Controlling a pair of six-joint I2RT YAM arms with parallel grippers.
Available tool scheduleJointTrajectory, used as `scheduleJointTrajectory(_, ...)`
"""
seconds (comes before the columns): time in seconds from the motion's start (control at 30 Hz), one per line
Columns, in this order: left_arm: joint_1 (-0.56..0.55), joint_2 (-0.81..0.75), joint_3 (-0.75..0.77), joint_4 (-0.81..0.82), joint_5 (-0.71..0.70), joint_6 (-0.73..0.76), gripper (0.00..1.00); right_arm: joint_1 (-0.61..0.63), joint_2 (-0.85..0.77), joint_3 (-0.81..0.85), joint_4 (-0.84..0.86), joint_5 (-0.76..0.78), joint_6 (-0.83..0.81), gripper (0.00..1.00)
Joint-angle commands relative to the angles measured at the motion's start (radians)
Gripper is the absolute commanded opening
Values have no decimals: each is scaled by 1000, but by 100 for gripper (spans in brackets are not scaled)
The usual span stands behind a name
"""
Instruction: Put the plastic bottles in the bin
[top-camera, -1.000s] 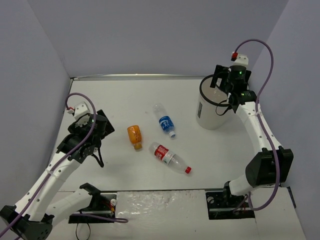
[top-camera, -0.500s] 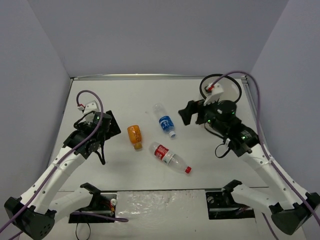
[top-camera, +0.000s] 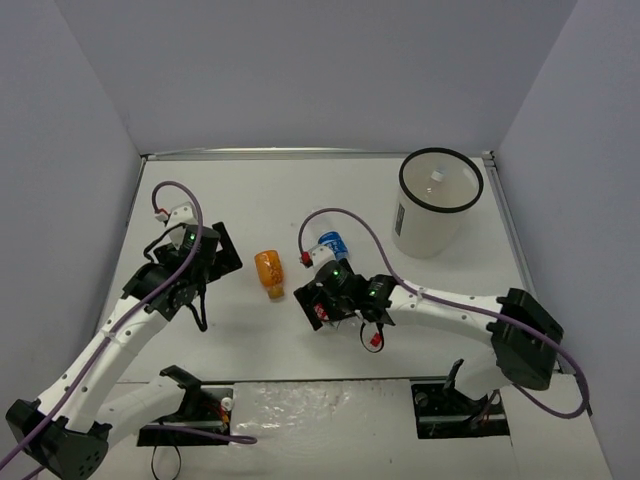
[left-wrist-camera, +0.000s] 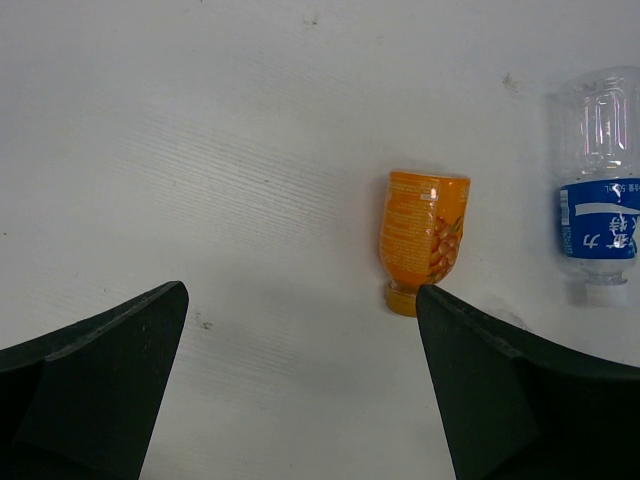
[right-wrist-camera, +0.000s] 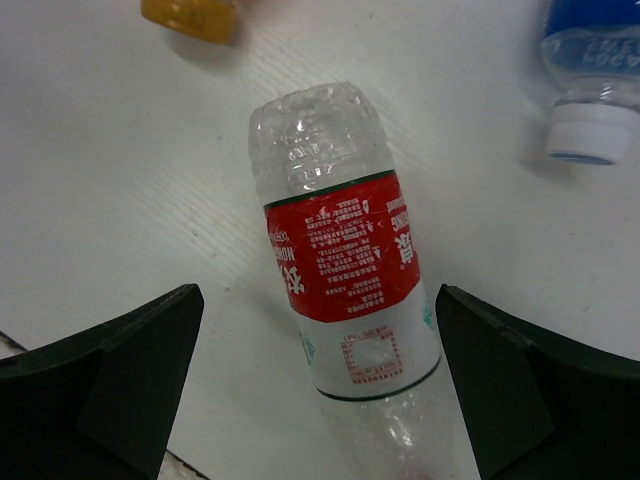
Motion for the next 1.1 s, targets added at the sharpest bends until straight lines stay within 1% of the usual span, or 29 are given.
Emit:
scheduleJointTrajectory(0.0, 8, -5, 27, 12, -5, 11, 97, 23, 80, 14, 45, 69, 22, 100)
scheduleJointTrajectory(0.1, 8, -22, 21, 9, -12, 8, 97, 23, 144, 11, 44, 144, 52, 99)
scheduleJointTrajectory(0.17, 9, -32, 24, 2, -14, 8, 97, 23, 156, 8, 41, 166, 74, 96)
scheduleJointTrajectory(0.2, 8, -35, 25, 0, -14, 7, 97, 23, 157, 6, 41, 173, 76, 91)
scheduleJointTrajectory(0.23, 8, -39, 26, -1, -16, 6, 97, 23, 156, 5, 40, 182, 87, 81)
scheduleJointTrajectory(0.3, 10, -49, 24, -3, -21, 5, 97, 23, 144, 3, 38, 221, 102, 53)
scheduleJointTrajectory(0.33, 10, -51, 24, -3, -22, 4, 97, 23, 135, 6, 36, 223, 104, 42)
scheduleJointTrajectory(0.37, 9, -53, 24, -3, -24, 5, 97, 23, 113, 12, 32, 223, 100, 35)
scheduleJointTrajectory(0.43, 8, -56, 25, -3, -26, 6, 97, 23, 51, 24, 22, 228, 87, 28)
scheduleJointTrajectory(0.6, 9, -58, 19, -1, -20, 3, 97, 22, -146, 100, -16, 299, 39, 27)
scheduleJointTrajectory(0.7, 8, -51, 18, 8, -13, 10, 97, 5, -271, 199, -31, 450, -5, 27)
scheduleJointTrajectory(0.77, 9, -46, 20, 7, -11, 15, 97, -44, -349, 263, -30, 622, -38, 30)
scheduleJointTrajectory(0.83, 8, -42, 20, 6, -22, 18, 97, -121, -393, 329, 60, 746, -114, 30)
scheduleJointTrajectory(0.87, 9, -39, 20, 8, -23, 19, 97, -170, -409, 326, 144, 778, -175, 30)
scheduleJointTrajectory(0.9, 9, -38, 19, 10, -22, 20, 97, -215, -422, 318, 220, 792, -233, 30)
scheduleJointTrajectory(0.97, 9, -35, 17, 25, -10, 32, 97, -340, -445, 291, 399, 715, -399, 32)
scheduleJointTrajectory(1.0, 10, -35, 14, 40, -1, 36, 97, -437, -443, 293, 452, 614, -412, 32)
scheduleJointTrajectory(1.07, 10, -29, 10, 58, 20, 44, 97, -542, -407, 353, 466, 509, -417, 34)
